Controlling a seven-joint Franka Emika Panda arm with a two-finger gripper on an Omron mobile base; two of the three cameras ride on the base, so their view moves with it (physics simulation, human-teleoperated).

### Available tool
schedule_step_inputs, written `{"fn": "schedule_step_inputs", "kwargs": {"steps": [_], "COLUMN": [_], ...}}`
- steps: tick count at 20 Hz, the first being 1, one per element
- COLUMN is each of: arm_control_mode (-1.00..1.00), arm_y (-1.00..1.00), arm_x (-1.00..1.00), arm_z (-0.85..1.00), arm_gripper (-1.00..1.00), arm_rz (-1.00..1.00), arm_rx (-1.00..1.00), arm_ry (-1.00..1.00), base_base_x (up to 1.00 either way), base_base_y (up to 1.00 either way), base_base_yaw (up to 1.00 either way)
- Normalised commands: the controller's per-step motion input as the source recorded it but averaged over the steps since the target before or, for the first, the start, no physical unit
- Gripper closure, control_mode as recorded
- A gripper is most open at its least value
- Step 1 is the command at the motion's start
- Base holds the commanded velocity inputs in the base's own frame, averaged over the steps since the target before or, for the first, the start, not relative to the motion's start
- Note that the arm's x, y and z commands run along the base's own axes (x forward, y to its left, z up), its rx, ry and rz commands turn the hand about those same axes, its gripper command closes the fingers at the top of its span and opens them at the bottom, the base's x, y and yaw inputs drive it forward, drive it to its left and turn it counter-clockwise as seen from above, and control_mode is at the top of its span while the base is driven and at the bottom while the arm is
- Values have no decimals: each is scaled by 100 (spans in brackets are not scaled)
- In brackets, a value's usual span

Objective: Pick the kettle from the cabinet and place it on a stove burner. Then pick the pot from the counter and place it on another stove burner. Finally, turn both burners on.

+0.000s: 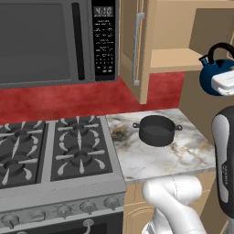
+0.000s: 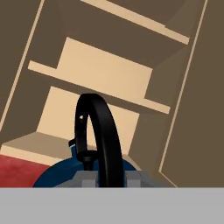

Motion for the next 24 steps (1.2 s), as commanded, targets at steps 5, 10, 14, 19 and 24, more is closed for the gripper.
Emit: {"fn": "schedule_step_inputs", "kwargs": {"steps": [5,10,14,19,24], "arm_control_mode": [-100,-100,100,100,100], "arm_y": [2,0,0,0,0], "arm_x": [0,0,-2,0,0], "arm_z": [0,0,0,0,0], "arm_gripper": [100,100,100,100,100], "arm_rz": [0,0,0,0,0], "arm_rx": [0,0,0,0,0], "arm_ry": [1,0,0,0,0], "base_base_x": [0,0,-21,-40,-36], "base_base_y": [0,0,1,14,30], "base_base_yaw": [0,0,0,0,0]}}
